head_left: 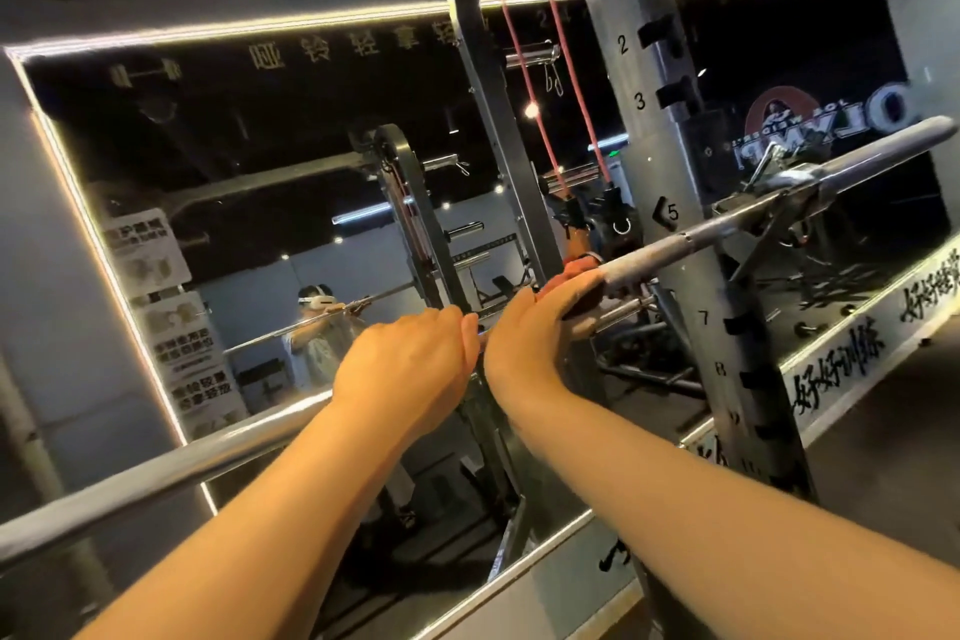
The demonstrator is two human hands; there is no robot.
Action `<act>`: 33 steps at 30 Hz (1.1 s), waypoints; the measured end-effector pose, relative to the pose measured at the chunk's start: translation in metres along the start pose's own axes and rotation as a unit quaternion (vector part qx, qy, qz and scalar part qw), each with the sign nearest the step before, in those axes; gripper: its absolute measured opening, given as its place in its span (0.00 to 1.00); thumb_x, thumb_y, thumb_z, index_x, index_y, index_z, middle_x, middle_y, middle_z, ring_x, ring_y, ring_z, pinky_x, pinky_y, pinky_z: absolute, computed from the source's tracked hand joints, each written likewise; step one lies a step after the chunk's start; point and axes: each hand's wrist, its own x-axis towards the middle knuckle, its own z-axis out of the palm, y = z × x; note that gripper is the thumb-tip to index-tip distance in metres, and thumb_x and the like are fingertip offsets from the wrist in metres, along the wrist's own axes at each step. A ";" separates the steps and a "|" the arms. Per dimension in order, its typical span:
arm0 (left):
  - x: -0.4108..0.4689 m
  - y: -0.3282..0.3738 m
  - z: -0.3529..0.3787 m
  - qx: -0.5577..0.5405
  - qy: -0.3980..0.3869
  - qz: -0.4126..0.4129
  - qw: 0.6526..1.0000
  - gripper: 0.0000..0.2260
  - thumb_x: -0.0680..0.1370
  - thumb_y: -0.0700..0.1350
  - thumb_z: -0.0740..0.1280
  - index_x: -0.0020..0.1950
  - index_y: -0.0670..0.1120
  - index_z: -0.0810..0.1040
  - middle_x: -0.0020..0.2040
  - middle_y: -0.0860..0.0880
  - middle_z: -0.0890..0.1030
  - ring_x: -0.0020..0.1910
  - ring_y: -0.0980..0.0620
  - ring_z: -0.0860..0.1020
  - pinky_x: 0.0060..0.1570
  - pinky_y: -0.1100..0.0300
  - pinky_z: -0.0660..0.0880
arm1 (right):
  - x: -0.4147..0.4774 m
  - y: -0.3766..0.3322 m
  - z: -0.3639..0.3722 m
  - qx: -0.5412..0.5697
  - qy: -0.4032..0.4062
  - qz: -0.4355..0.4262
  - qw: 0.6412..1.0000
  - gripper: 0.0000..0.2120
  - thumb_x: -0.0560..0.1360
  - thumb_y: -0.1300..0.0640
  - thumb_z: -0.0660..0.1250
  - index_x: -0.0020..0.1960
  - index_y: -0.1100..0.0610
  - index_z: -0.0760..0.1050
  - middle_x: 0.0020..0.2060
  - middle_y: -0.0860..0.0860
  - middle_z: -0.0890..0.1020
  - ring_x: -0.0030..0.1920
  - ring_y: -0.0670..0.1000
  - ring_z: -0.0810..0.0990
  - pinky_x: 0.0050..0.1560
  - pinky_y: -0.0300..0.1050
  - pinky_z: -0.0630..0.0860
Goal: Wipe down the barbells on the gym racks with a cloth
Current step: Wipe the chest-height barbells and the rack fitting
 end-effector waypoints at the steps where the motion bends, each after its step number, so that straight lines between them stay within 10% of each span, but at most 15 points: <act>1: -0.002 0.000 0.001 0.006 0.001 -0.001 1.000 0.16 0.86 0.56 0.46 0.53 0.51 0.69 0.40 0.53 0.72 0.38 0.51 0.76 0.43 0.52 0.80 | 0.007 0.007 -0.002 -0.024 0.009 0.012 1.000 0.32 0.83 0.65 0.47 0.81 0.58 0.33 0.79 0.42 0.41 0.72 0.36 0.49 0.77 0.49 0.36; 4: -0.012 -0.006 -0.004 -0.013 0.001 -0.004 1.000 0.18 0.86 0.58 0.43 0.51 0.52 0.68 0.39 0.54 0.72 0.36 0.55 0.74 0.43 0.56 0.78 | 0.029 0.014 -0.014 -0.034 0.020 0.005 0.999 0.32 0.83 0.60 0.44 0.81 0.53 0.31 0.76 0.33 0.42 0.80 0.45 0.47 0.80 0.51 0.41; 7: -0.027 -0.020 -0.012 -0.039 -0.020 -0.001 0.999 0.14 0.86 0.56 0.46 0.52 0.53 0.67 0.42 0.54 0.74 0.41 0.55 0.75 0.48 0.55 0.78 | 0.038 0.006 -0.019 0.050 0.022 0.025 0.998 0.33 0.83 0.66 0.43 0.81 0.51 0.31 0.68 0.23 0.49 0.63 0.24 0.59 0.68 0.25 0.56; 10: -0.044 -0.044 -0.017 -0.021 -0.048 -0.053 0.997 0.11 0.86 0.54 0.50 0.54 0.51 0.69 0.47 0.52 0.77 0.45 0.53 0.77 0.53 0.53 0.79 | 0.024 -0.017 -0.005 0.106 0.127 0.091 0.982 0.32 0.84 0.62 0.52 0.82 0.44 0.43 0.72 0.30 0.58 0.67 0.43 0.72 0.73 0.48 0.65; 13: -0.052 -0.050 -0.017 0.029 -0.031 -0.058 0.997 0.19 0.85 0.56 0.43 0.50 0.51 0.70 0.42 0.53 0.77 0.40 0.54 0.78 0.48 0.51 0.80 | -0.012 -0.031 0.018 0.123 0.174 0.198 0.957 0.30 0.84 0.50 0.61 0.81 0.40 0.50 0.70 0.49 0.68 0.60 0.48 0.78 0.59 0.49 0.81; 16: -0.048 -0.042 -0.016 0.045 -0.019 -0.063 0.997 0.16 0.86 0.54 0.47 0.52 0.50 0.72 0.44 0.52 0.78 0.42 0.49 0.80 0.46 0.48 0.81 | -0.054 -0.035 0.033 0.057 0.067 0.158 0.984 0.33 0.83 0.44 0.60 0.79 0.33 0.43 0.78 0.49 0.56 0.67 0.48 0.70 0.67 0.54 0.75; 18: -0.048 -0.041 -0.018 0.040 -0.025 -0.075 0.996 0.15 0.86 0.54 0.48 0.52 0.51 0.71 0.45 0.52 0.78 0.43 0.49 0.79 0.46 0.48 0.80 | -0.068 -0.027 0.032 -0.031 -0.029 0.097 0.994 0.37 0.85 0.48 0.59 0.80 0.35 0.35 0.81 0.45 0.38 0.74 0.39 0.52 0.72 0.39 0.61; 21: -0.056 -0.045 -0.016 0.023 -0.013 -0.074 0.997 0.10 0.86 0.52 0.51 0.52 0.50 0.68 0.41 0.52 0.74 0.39 0.50 0.77 0.42 0.50 0.81 | -0.058 -0.010 0.011 -0.223 -0.133 -0.070 0.963 0.26 0.86 0.49 0.51 0.83 0.48 0.49 0.81 0.48 0.36 0.76 0.40 0.28 0.78 0.40 0.40; 24: -0.065 -0.057 -0.018 0.004 -0.013 -0.075 0.997 0.15 0.86 0.54 0.44 0.48 0.51 0.66 0.39 0.53 0.73 0.37 0.54 0.75 0.45 0.52 0.80 | -0.017 0.009 -0.021 -0.264 -0.114 -0.116 0.951 0.18 0.84 0.46 0.46 0.69 0.45 0.67 0.78 0.51 0.58 0.81 0.56 0.47 0.79 0.64 0.53; 29: -0.076 -0.065 -0.020 0.037 -0.012 -0.093 0.995 0.18 0.86 0.54 0.43 0.51 0.50 0.70 0.43 0.52 0.78 0.41 0.50 0.80 0.47 0.50 0.81 | 0.005 0.015 -0.022 -0.203 0.022 -0.067 0.977 0.13 0.85 0.55 0.52 0.68 0.46 0.66 0.78 0.50 0.56 0.81 0.58 0.47 0.80 0.55 0.57; 33: -0.067 -0.056 -0.017 0.034 -0.008 -0.114 0.993 0.19 0.86 0.55 0.44 0.52 0.50 0.73 0.44 0.52 0.79 0.42 0.49 0.81 0.46 0.49 0.81 | -0.046 -0.002 0.007 -0.277 -0.085 -0.121 0.949 0.12 0.85 0.55 0.51 0.65 0.51 0.69 0.73 0.50 0.62 0.81 0.57 0.48 0.81 0.49 0.41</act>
